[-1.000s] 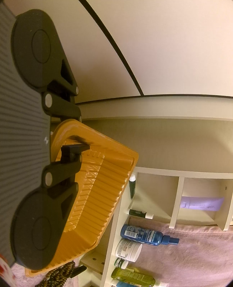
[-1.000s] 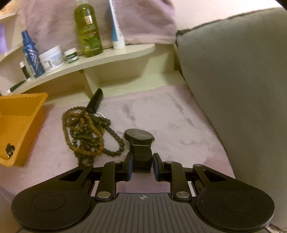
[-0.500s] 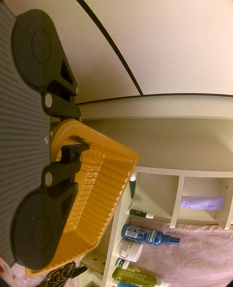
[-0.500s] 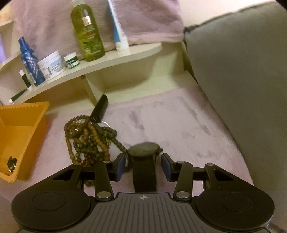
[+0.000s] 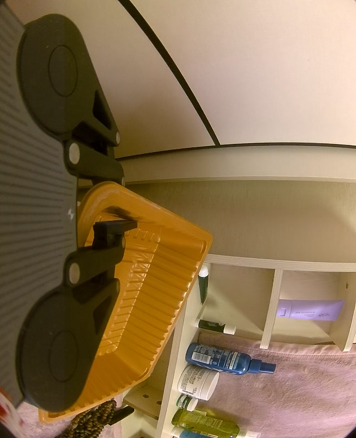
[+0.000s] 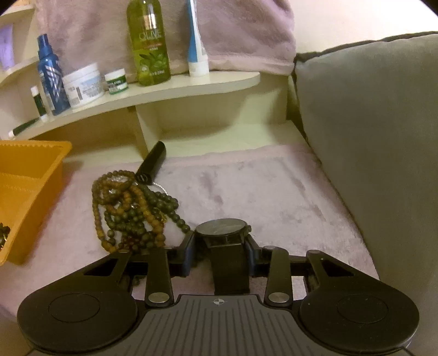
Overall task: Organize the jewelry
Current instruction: 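Lift the black watch into the tray and open the right tool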
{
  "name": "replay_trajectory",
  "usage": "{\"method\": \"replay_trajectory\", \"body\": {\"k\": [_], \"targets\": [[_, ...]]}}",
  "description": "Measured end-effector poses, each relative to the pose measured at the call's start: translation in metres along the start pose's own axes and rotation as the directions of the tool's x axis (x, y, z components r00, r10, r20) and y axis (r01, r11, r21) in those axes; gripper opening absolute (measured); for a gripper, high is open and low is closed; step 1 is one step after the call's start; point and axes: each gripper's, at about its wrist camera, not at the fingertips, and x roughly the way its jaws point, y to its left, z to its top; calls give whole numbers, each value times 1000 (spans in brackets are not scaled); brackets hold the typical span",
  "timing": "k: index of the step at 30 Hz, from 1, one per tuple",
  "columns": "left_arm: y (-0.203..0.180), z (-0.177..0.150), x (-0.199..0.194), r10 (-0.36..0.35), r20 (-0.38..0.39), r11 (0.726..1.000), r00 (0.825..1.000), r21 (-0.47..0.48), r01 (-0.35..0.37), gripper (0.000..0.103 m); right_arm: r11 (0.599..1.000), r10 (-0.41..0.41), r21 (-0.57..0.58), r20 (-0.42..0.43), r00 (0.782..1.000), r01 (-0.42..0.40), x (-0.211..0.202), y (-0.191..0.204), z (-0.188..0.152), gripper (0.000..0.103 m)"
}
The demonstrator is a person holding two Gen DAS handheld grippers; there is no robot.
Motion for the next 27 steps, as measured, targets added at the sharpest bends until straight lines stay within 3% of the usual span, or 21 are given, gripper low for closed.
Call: {"method": "replay_trajectory", "body": {"k": [8,15,21,27], "targets": [[-1,0,0,-1,2,1000,1000,-1,1,10,1000,15,-9,91,996,-14,-25,11,7,37],[0,-1,-1,-5,7,1000,1000,0,5,10,993,120,-33,180,976,-116,-51,42,19,37],[0,-1,-3,-11,12,1000,1000,1,11,10,962,271,-85,204,941,-259,-64,88,27,37],[2,-1,-4,-22,9,1000,1000,-1,22,10,900,430,-144,153,890,-411,-59,145,30,37]]}}
